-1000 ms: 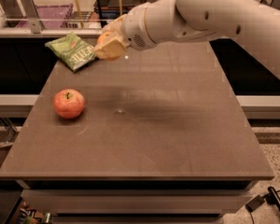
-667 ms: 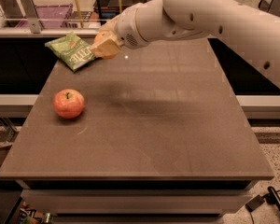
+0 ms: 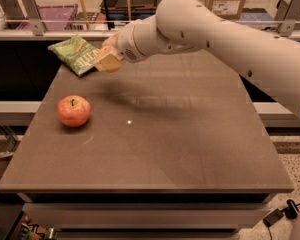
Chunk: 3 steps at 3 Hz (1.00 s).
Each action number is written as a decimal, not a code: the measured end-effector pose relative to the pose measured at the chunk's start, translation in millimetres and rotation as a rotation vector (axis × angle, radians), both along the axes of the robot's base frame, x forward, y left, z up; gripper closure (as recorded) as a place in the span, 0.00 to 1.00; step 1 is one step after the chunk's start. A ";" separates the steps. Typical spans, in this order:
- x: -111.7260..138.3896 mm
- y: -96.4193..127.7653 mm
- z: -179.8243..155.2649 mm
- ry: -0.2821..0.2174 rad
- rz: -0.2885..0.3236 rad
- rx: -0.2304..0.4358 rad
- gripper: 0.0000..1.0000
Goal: Move orange near green jalapeno chip bag
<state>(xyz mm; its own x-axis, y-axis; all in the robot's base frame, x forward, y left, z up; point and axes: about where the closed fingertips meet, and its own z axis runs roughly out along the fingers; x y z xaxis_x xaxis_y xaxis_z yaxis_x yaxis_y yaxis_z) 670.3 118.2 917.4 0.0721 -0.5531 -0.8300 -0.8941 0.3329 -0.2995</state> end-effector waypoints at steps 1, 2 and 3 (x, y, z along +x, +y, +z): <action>10.1 -6.7 -22.9 0.015 -0.017 0.017 1.00; 23.2 -13.5 -43.8 0.037 -0.021 0.028 1.00; 31.5 -17.3 -57.5 0.057 -0.018 0.037 1.00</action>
Offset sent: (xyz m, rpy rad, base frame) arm 0.0363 -0.0239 -0.0589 0.0342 0.0501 -0.0328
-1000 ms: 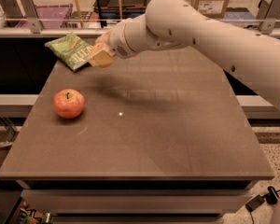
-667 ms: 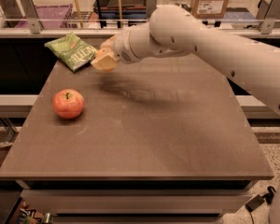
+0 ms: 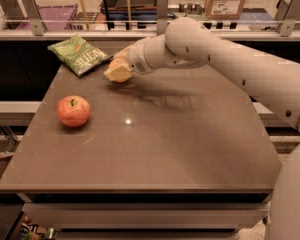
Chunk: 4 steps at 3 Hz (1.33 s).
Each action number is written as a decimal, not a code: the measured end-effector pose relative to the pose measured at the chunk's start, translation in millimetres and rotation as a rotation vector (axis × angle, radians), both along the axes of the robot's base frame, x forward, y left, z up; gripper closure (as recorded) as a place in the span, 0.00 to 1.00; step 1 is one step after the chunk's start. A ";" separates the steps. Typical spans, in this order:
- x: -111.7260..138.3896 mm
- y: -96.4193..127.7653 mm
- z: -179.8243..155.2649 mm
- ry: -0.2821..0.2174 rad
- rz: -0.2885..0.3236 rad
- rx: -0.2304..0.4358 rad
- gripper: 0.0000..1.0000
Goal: Move orange near green jalapeno chip bag
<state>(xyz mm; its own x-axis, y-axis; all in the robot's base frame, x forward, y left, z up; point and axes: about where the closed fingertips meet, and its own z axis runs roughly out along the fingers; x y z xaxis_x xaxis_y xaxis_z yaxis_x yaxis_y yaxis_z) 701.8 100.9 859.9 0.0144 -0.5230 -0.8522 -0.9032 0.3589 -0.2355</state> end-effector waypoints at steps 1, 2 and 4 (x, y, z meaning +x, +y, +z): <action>11.2 2.8 -10.9 0.020 0.017 0.002 1.00; 11.5 2.9 -8.6 0.021 0.018 0.002 1.00; 11.1 4.4 -8.9 0.022 0.020 0.002 0.59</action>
Offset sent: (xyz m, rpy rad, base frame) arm 0.0322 0.0031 -0.0182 -0.0036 0.0430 0.0357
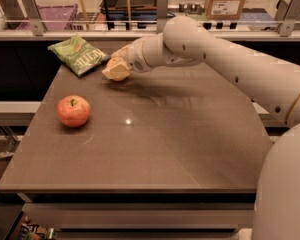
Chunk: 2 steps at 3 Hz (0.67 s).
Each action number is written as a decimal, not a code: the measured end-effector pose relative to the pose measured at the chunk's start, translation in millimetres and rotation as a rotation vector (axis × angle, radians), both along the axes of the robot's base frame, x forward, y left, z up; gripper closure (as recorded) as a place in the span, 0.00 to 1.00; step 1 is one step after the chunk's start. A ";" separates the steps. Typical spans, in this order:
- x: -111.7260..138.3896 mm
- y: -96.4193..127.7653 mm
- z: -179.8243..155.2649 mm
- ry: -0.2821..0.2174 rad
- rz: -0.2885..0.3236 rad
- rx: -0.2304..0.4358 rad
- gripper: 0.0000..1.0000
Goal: Move orange near green jalapeno chip bag
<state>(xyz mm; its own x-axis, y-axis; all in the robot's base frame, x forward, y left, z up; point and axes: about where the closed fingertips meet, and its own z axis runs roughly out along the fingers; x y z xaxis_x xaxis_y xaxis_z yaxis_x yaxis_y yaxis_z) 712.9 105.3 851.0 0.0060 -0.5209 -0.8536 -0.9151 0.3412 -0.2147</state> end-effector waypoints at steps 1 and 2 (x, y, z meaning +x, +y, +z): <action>0.0 0.1 0.9 0.000 0.000 0.000 0.36; 0.0 0.2 1.0 0.000 0.000 0.000 0.13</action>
Offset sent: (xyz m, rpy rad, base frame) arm 0.0000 0.0001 0.0007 0.0000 0.0001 0.0001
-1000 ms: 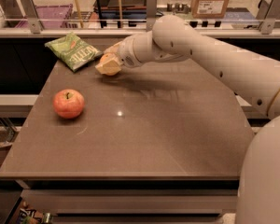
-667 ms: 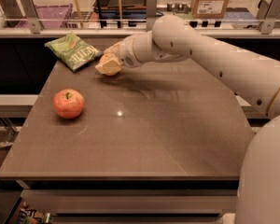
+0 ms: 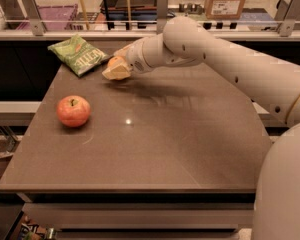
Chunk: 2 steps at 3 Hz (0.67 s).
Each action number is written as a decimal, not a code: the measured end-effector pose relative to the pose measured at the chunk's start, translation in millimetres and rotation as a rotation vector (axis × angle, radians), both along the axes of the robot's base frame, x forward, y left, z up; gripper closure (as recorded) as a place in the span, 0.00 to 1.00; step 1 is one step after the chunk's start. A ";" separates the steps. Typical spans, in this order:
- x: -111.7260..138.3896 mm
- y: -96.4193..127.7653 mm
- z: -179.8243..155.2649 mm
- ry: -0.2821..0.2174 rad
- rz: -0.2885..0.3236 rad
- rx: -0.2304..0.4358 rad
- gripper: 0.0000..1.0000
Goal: Move orange near green jalapeno chip bag
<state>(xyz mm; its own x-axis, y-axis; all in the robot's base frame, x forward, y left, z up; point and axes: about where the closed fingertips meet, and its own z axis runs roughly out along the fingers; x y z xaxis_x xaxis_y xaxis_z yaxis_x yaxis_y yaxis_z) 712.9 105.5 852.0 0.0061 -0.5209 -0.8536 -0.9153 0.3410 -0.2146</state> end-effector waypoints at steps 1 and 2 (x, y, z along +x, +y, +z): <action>-0.6 2.4 -1.0 0.002 0.004 0.000 0.00; -0.7 2.5 -1.0 0.002 0.004 0.000 0.00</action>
Offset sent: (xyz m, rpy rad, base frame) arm -0.0005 0.0020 -0.0008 0.0000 0.0014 0.0032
